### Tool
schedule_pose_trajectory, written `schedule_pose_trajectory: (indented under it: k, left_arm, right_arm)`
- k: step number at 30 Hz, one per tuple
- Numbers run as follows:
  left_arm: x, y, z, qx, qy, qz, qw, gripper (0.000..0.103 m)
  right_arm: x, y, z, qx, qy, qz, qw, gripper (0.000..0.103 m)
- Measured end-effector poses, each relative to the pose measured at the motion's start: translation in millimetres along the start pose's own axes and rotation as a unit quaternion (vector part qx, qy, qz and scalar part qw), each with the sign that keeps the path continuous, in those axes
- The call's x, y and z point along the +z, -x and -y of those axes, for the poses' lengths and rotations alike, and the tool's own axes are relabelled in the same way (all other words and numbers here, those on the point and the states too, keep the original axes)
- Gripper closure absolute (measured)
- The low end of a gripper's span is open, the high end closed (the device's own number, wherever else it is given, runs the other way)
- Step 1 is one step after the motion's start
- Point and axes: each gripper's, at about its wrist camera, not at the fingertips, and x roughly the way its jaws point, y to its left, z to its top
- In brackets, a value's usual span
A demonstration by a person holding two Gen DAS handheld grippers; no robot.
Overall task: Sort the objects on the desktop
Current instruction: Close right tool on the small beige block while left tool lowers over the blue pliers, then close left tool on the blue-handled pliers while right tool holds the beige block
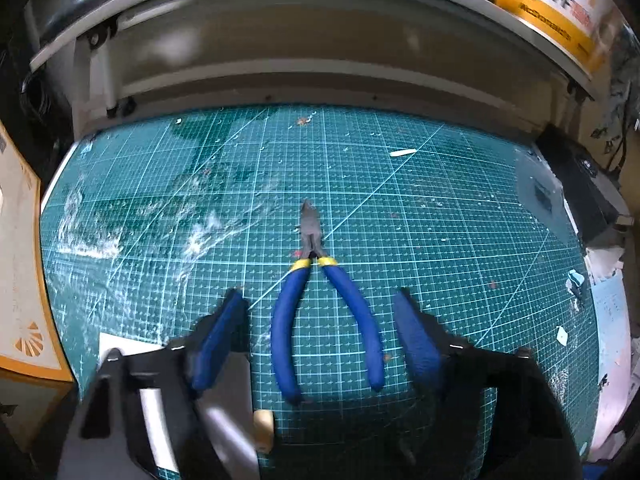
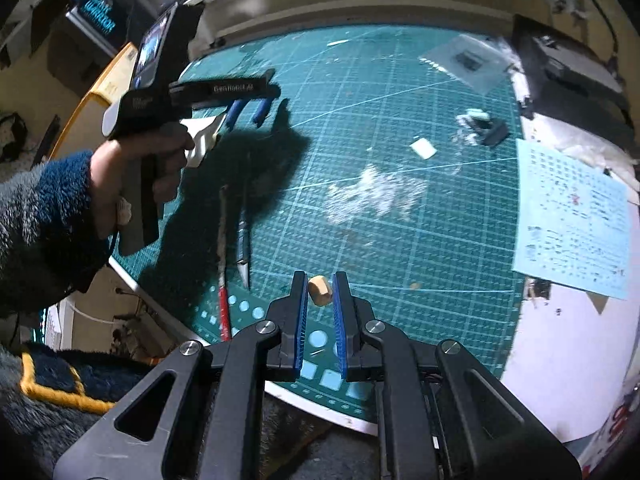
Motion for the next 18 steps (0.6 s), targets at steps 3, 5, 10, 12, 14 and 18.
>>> schedule_pose_trajectory:
  k: [3,5,10,12,14,18]
  left_arm:
    - [-1,-1,1,0.004,-0.001,-0.003,1.0,0.053]
    - [-2,1,-4,-0.007,0.004,-0.002,1.0,0.054]
    - [-4,13,-13,-0.031,0.013,0.004,0.9994,0.056]
    - [0,23,-17,-0.036,0.015,0.002,0.9992,0.099]
    - [8,27,-15,-0.053,0.016,-0.015,0.9984,0.099]
    - [11,25,-15,-0.059,0.009,-0.049,0.997,0.099]
  right_arm:
    - [2,2,9,0.0,-0.01,0.004,1.0,0.091]
    - [4,1,12,0.001,-0.014,0.004,1.0,0.091]
    - [10,-2,16,0.003,-0.02,0.008,1.0,0.091]
    - [12,-3,14,0.005,-0.018,0.011,1.0,0.091]
    - [16,-1,12,0.007,-0.016,0.015,1.0,0.091]
    - [24,1,10,0.013,-0.013,0.02,1.0,0.091]
